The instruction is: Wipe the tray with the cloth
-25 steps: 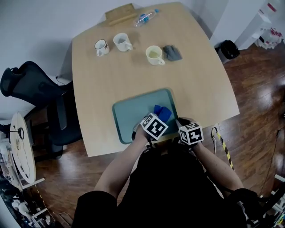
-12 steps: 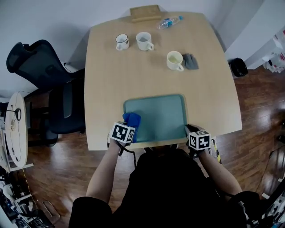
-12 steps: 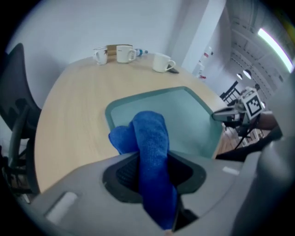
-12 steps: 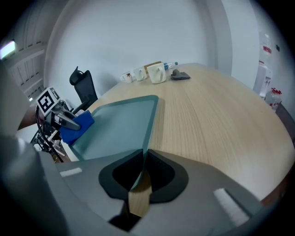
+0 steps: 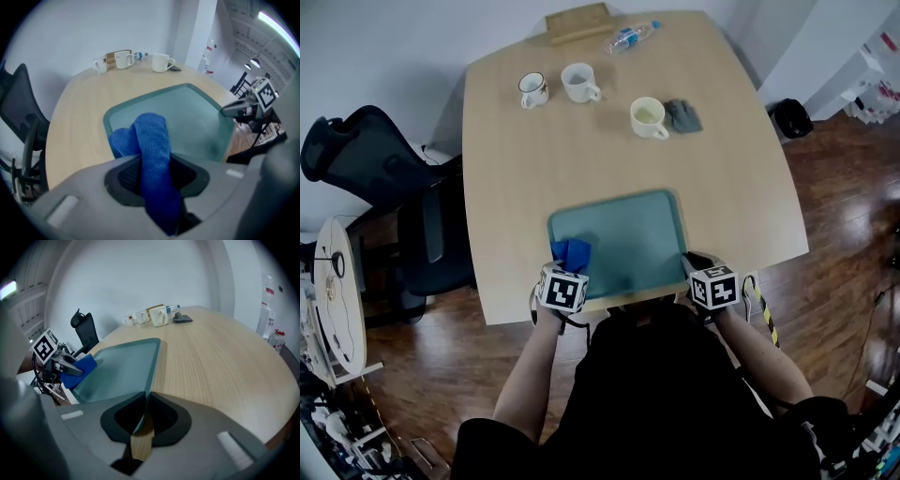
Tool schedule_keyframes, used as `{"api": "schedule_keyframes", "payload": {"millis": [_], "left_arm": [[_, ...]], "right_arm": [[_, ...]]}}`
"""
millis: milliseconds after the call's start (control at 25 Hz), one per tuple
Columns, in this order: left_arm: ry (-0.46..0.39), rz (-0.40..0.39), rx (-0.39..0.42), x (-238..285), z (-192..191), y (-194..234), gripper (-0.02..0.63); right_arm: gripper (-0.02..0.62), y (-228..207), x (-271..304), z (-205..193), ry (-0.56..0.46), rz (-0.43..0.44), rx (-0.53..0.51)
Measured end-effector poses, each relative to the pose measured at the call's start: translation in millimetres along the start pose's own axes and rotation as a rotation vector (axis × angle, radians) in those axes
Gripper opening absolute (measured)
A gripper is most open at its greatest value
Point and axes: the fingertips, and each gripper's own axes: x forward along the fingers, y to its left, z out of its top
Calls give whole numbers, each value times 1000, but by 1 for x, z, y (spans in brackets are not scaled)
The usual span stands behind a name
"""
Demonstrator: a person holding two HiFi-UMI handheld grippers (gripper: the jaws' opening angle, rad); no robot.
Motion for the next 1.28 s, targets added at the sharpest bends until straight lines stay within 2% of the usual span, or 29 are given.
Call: {"api": "schedule_keyframes", "payload": {"millis": [200,440,920,1120,1280], "left_arm": [[12,-31,15,-1,11,-24,143],[8,-46,157,22,29,-59,143],[18,-182,402,46,77,-174,143],[11,-245,455,51,89,-213,144],[-7,-254,480,51,94,-226,144]], "right_arm": [[35,0,-1,-1,-9,7,2],[35,2,-1,-1,-13,13,-2],[35,3,1,-1,-4,32,-8],[35,5,-2,0,-4,43,-10],[35,1,-6,1,-10,54,2]]}}
